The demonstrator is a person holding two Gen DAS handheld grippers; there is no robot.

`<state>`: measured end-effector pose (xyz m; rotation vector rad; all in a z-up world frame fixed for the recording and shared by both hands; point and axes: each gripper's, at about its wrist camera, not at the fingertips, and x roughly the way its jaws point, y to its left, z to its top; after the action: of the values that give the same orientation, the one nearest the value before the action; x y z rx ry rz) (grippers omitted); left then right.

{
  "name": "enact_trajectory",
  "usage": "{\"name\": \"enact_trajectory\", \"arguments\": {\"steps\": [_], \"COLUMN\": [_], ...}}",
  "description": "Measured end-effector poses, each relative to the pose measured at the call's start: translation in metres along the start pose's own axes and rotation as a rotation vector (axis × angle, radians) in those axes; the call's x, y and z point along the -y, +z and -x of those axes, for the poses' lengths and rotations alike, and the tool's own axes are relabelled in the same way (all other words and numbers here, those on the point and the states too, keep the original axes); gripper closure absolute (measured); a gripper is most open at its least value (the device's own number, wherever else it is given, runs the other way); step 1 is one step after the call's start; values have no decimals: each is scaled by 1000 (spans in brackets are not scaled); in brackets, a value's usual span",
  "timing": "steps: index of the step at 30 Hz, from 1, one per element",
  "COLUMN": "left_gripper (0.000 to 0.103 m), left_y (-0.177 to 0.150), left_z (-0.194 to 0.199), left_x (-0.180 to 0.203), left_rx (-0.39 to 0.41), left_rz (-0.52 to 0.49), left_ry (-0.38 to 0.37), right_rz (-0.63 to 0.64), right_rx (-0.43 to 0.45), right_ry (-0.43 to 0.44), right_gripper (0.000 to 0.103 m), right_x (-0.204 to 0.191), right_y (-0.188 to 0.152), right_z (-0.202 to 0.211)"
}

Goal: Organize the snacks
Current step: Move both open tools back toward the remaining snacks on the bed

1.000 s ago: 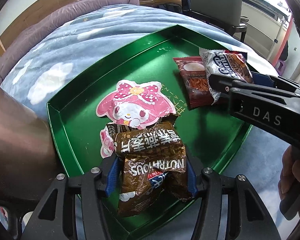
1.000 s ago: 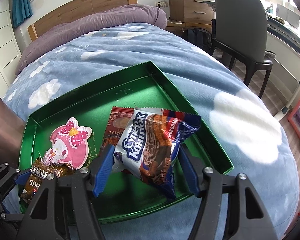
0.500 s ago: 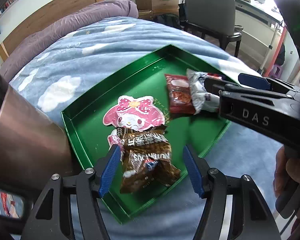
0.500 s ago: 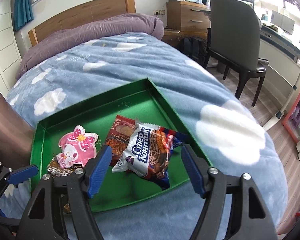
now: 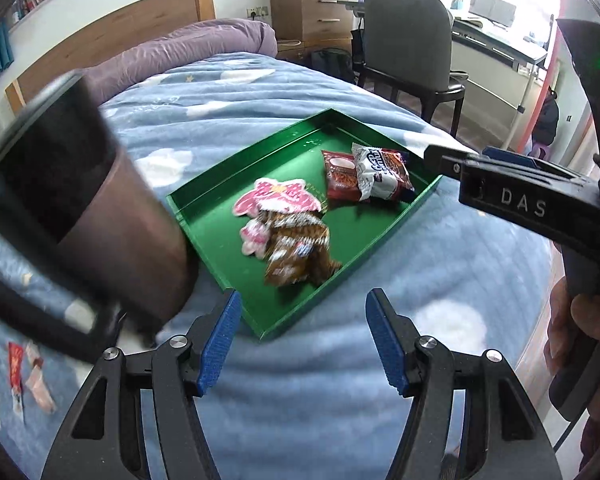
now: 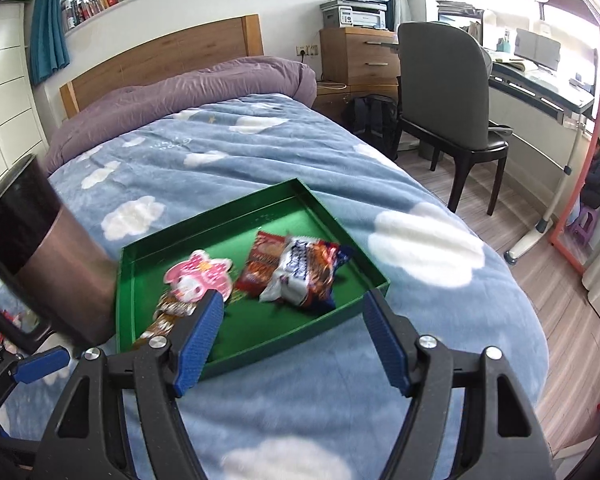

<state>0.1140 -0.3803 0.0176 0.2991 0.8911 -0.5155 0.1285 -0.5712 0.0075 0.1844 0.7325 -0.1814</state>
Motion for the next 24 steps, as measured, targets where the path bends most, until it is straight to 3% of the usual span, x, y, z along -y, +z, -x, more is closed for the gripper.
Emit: {"name": "enact_trajectory", "arguments": {"steps": [12,24], "left_gripper": [44,44], "left_y": [-68,-150], "left_z": [73,110], "left_x": [-71,-216], "left_rx": [52,35], "left_rz": [78,257], "left_ry": [57,214], "right_rz": [91,260], "right_rx": [-26,-75], "right_ry": [100,299], "right_gripper": [12,12], "right_x": [-84,-234], "right_y": [-52,-88], "right_z": [70,90]}}
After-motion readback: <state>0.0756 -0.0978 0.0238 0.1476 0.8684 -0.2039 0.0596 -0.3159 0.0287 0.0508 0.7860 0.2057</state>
